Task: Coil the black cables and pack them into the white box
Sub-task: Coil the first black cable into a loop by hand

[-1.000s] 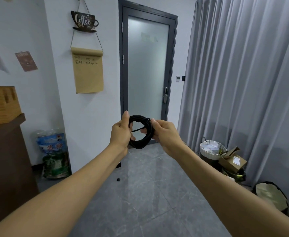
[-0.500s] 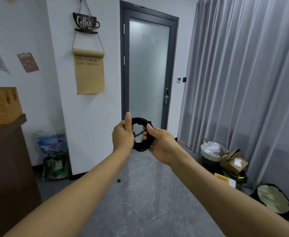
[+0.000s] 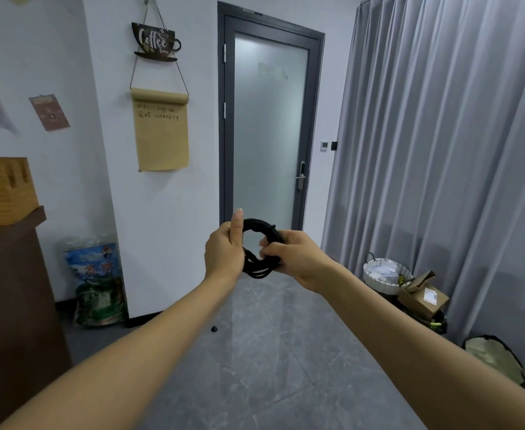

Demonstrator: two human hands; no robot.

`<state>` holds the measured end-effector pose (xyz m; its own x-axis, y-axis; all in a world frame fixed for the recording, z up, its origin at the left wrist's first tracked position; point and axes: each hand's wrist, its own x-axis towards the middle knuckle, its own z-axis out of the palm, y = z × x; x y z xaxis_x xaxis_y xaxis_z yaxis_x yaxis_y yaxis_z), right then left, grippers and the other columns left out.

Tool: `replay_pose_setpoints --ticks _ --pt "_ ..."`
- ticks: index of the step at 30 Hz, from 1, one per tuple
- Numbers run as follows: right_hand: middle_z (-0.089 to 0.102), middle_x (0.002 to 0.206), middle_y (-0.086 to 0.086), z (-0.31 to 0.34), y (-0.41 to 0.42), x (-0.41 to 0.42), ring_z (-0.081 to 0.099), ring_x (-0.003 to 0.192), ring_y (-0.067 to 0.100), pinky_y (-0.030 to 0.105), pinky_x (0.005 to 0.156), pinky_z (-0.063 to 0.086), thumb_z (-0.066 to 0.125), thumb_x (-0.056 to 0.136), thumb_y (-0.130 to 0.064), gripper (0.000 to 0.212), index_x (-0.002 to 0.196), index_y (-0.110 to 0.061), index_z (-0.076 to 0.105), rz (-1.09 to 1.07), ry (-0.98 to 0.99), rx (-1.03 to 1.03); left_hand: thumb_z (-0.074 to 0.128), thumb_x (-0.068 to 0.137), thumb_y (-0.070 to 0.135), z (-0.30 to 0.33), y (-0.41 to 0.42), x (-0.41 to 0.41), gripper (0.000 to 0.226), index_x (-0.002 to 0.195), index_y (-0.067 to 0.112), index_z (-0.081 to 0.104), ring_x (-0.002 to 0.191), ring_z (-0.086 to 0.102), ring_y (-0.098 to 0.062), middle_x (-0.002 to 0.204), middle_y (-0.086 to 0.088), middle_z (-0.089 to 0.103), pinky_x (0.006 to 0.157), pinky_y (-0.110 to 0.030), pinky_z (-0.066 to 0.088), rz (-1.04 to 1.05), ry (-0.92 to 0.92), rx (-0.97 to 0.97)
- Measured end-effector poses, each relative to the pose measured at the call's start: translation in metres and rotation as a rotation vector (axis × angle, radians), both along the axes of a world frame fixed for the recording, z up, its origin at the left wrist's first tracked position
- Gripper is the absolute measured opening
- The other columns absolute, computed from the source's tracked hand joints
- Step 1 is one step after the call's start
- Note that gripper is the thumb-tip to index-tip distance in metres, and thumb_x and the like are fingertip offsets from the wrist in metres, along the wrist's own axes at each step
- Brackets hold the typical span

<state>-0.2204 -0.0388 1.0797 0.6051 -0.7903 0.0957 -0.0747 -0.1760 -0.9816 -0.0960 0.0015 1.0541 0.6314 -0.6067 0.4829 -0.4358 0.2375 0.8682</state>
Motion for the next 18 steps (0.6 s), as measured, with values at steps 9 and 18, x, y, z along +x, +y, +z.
replay_pose_setpoints --ticks 9,18 --pt "0.064 0.065 0.014 0.003 -0.006 0.003 0.059 0.051 0.016 0.027 0.06 0.056 0.058 0.092 -0.015 0.026 0.071 -0.001 0.059 -0.143 0.332 -0.216 0.028 0.095 0.055 -0.007 -0.002 0.011 0.048 0.064 0.02 0.041 0.064 0.044 -0.02 0.064 0.001 0.046 0.065 -0.032 0.037 0.083 -0.088 0.028" --pt "0.063 0.068 0.007 0.012 -0.018 -0.003 0.057 0.055 0.013 0.02 0.061 0.056 0.059 0.09 -0.004 0.014 0.079 0.0 0.065 -0.039 0.406 -0.231 0.034 0.093 0.057 -0.011 -0.006 0.027 0.054 0.064 0.011 0.041 0.062 0.044 -0.019 0.063 -0.004 0.041 0.075 -0.038 0.046 -0.104 0.221 0.051"
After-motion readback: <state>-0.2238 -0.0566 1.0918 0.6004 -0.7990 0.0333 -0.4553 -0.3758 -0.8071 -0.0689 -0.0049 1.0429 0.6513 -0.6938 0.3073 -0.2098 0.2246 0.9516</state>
